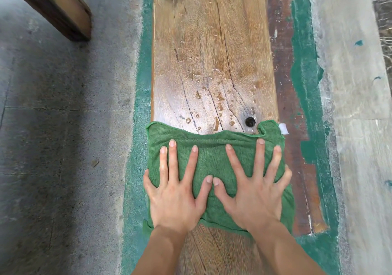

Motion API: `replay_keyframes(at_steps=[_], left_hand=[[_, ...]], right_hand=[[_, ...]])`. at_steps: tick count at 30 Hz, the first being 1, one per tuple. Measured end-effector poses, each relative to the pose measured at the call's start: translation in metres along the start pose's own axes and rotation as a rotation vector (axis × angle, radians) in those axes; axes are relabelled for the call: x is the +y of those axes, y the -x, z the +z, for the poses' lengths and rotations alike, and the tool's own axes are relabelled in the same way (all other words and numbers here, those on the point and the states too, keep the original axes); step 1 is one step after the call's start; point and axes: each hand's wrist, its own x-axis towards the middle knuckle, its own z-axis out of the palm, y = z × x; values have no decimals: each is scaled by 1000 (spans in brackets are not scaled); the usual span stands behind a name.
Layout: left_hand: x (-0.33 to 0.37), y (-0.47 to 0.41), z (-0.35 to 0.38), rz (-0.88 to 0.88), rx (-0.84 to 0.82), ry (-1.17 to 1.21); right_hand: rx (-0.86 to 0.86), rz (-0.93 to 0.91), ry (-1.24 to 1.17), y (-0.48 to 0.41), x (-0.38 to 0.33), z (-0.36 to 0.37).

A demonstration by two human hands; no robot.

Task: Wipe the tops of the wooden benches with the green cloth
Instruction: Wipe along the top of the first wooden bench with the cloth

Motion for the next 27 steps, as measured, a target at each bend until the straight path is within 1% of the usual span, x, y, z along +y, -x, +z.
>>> replay_keyframes(at_steps=[4,22,27], left_hand=[[-1,-4,0,0,1,8],[-2,-44,-8,8,-18,-22],[-2,-78,-12,11,7,-5]], right_hand=[[19,-12,-2,-4,0,0],[-26,-11,-9,-39,-5,-11],[-9,-1,-12,-73,-7,-17]])
